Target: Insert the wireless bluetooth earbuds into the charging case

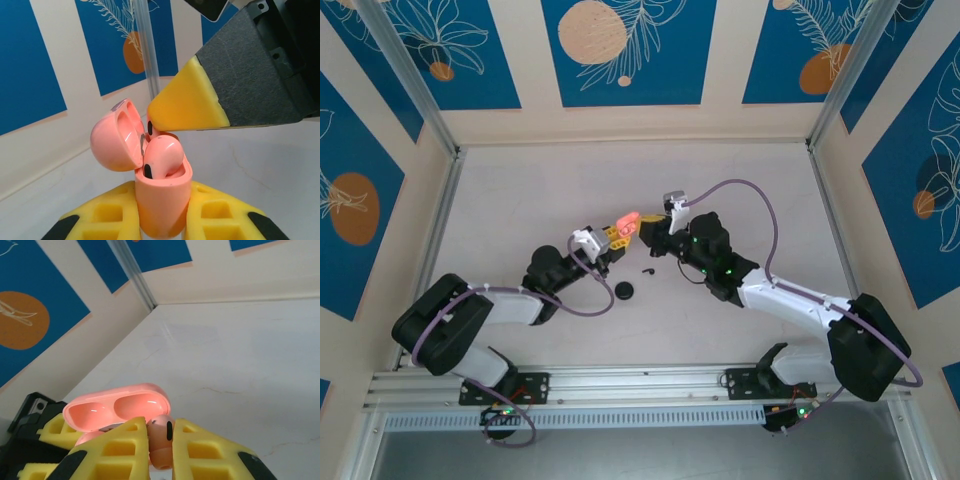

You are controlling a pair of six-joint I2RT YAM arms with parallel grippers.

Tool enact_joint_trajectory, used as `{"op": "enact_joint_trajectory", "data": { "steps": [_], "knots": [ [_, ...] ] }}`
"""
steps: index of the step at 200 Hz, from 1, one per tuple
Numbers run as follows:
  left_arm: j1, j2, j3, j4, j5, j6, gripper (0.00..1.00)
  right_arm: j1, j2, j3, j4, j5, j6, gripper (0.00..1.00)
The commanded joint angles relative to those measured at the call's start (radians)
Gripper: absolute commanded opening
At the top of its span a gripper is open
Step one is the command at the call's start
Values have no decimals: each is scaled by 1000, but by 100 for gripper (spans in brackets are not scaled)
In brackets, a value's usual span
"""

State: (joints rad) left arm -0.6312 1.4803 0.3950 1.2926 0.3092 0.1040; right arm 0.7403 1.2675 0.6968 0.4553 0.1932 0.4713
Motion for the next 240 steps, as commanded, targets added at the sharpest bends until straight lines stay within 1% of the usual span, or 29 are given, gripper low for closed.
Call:
{"op": "enact_joint_trajectory", "data": {
  "steps": [1, 31, 84, 93, 113, 140, 177, 211, 240],
  "knots": [
    [-19, -13, 21, 112, -89, 75, 13, 47, 35, 22, -134, 96, 63, 13],
    [-32, -11, 22, 113, -151, 123, 13, 101, 68, 63, -179, 202, 124, 13],
    [-46, -17, 24, 114, -251, 144, 13, 183, 140, 136, -250, 338, 223, 14],
    [-48, -20, 22, 114, -263, 145, 13, 190, 150, 147, -255, 339, 239, 14],
    [-50, -21, 21, 114, -274, 150, 13, 194, 169, 171, -263, 322, 257, 20],
    [-53, -22, 16, 114, -280, 150, 13, 195, 189, 205, -265, 283, 246, 24],
    [-53, -12, 15, 113, -291, 139, 13, 187, 198, 222, -245, 238, 229, 28],
    [-53, 4, 13, 112, -283, 110, 13, 170, 193, 236, -227, 197, 207, 34],
    [-53, 11, 8, 111, -280, 98, 13, 156, 182, 243, -227, 176, 192, 36]
  ]
}}
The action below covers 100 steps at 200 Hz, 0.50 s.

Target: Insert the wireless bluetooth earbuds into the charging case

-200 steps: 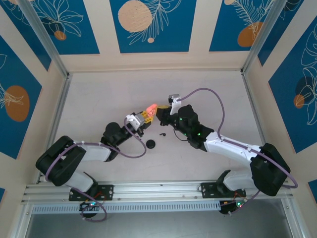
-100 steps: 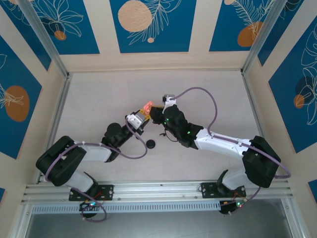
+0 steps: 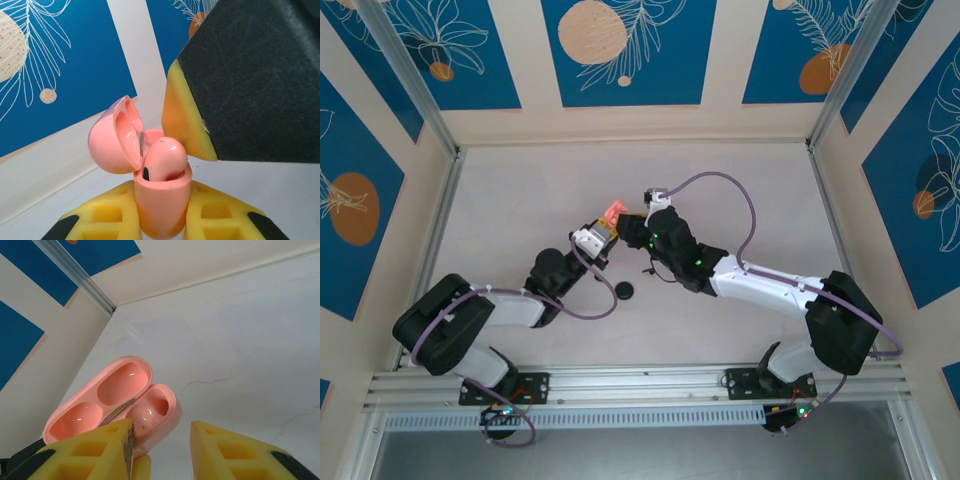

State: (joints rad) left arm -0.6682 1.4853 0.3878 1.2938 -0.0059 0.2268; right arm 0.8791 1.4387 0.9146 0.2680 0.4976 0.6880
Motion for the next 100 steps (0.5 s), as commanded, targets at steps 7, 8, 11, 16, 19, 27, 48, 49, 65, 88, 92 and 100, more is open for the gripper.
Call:
{"op": "enact_joint_trajectory", "data": {
  "steps": [7, 8, 11, 16, 19, 27, 48, 49, 65, 88, 92, 100],
  "knots": [
    [-16, 5, 14, 108, 36, -29, 13, 12, 9, 29, -39, -132, -30, 36],
    [-16, 6, 14, 107, 36, -28, 13, 12, 9, 29, -39, -133, -31, 36],
    [-16, 6, 14, 106, 36, -30, 13, 11, 9, 31, -40, -135, -32, 36],
    [-16, 5, 14, 103, 37, -29, 13, 10, 7, 32, -42, -134, -35, 37],
    [-16, 6, 14, 102, 37, -31, 13, 9, 7, 32, -42, -134, -36, 37],
    [-16, 7, 14, 102, 35, -34, 13, 5, 8, 32, -42, -138, -39, 37],
    [-16, 16, 13, 107, 30, -46, 13, -9, 5, 29, -36, -149, -53, 37],
    [-16, 16, 13, 106, 30, -47, 13, -9, 5, 29, -36, -149, -55, 37],
    [-16, 20, 12, 92, 23, -49, 14, -28, -19, 23, -40, -168, -74, 38],
    [-9, 31, 4, 82, -11, -57, 14, -62, -63, 9, -56, -237, -107, 39],
    [-7, 33, 3, 81, -16, -61, 14, -68, -71, 5, -60, -253, -118, 39],
    [-4, 36, 1, 75, -25, -71, 14, -80, -88, 1, -72, -278, -143, 39]
  ]
}}
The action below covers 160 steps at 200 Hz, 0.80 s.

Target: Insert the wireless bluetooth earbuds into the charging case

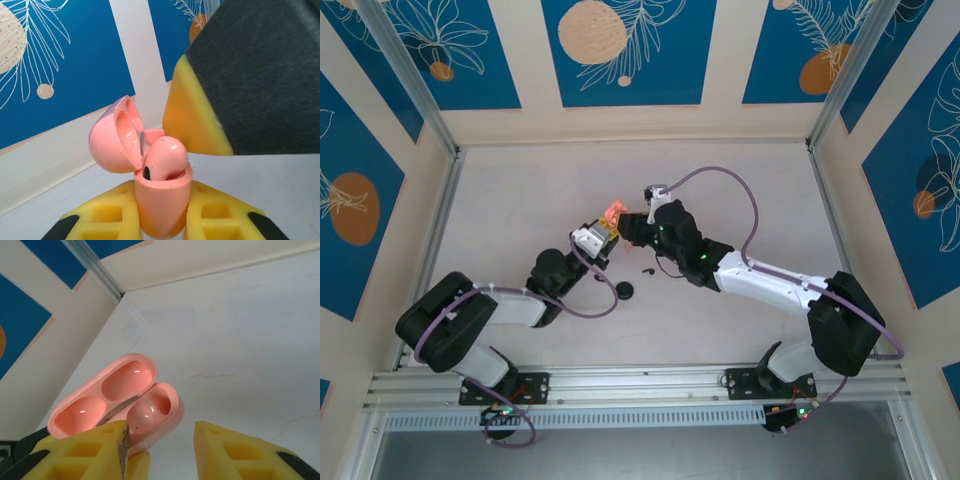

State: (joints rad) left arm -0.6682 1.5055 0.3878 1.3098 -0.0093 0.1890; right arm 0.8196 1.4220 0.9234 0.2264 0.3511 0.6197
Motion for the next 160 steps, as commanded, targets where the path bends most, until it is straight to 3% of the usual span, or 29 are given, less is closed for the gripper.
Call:
{"op": "enact_joint_trajectory", "data": {
  "steps": [1, 30, 64, 102, 160],
  "knots": [
    [-3, 16, 1, 58, -22, -35, 14, -22, -74, -9, -31, -135, -76, 39],
    [25, 17, -26, 51, -65, -104, 14, -118, -112, 22, -177, -304, -93, 41],
    [63, -15, -61, -10, -81, -174, 14, -255, -39, 175, -535, -427, 37, 38],
    [89, -79, -88, -113, -93, -206, 14, -310, 212, 457, -928, -485, 87, 35],
    [113, -186, -96, -278, -104, -205, 14, -289, 592, 781, -1157, -527, 86, 34]
  ]
}}
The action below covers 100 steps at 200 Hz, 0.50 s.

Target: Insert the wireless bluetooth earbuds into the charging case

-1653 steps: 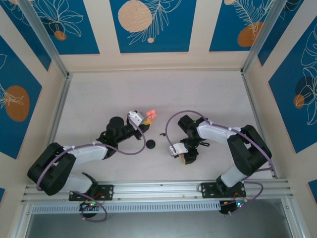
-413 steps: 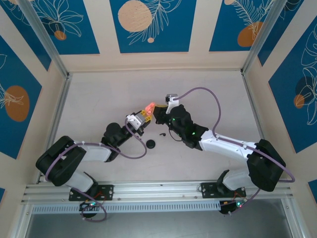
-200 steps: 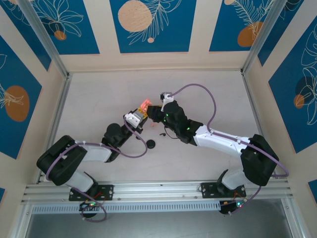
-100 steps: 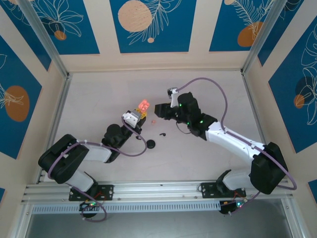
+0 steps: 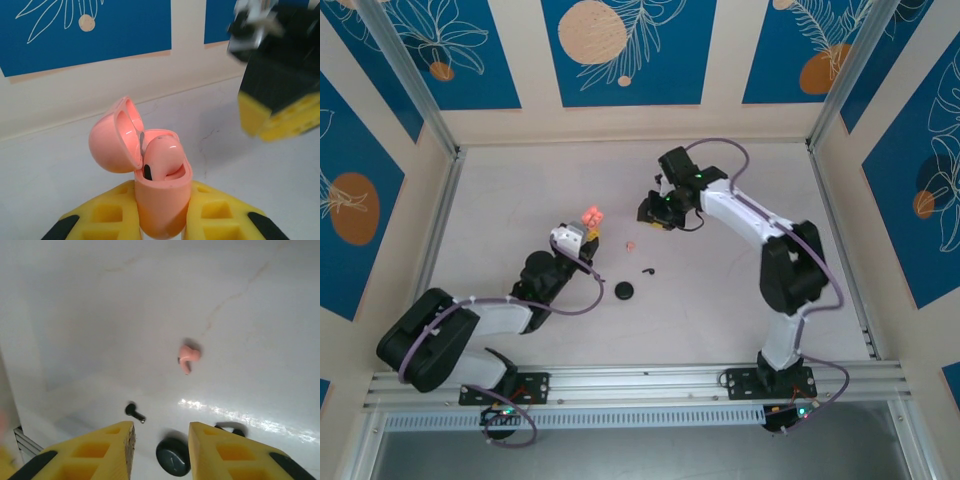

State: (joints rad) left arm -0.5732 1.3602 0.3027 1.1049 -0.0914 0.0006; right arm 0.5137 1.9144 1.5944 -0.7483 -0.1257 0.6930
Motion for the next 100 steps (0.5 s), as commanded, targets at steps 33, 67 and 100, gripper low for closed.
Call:
{"op": "enact_joint_trajectory", "data": {
  "steps": [33, 67, 100],
  "knots": [
    [30, -59, -16, -105, -19, -19, 14, 38, 249, 263, -243, -44, -8, 36],
    [39, -59, -15, -110, -18, -19, 14, 54, 373, 388, -287, -47, -30, 39],
    [48, -59, -14, -114, -13, -19, 14, 58, 448, 463, -312, -48, -38, 39]
  ]
}}
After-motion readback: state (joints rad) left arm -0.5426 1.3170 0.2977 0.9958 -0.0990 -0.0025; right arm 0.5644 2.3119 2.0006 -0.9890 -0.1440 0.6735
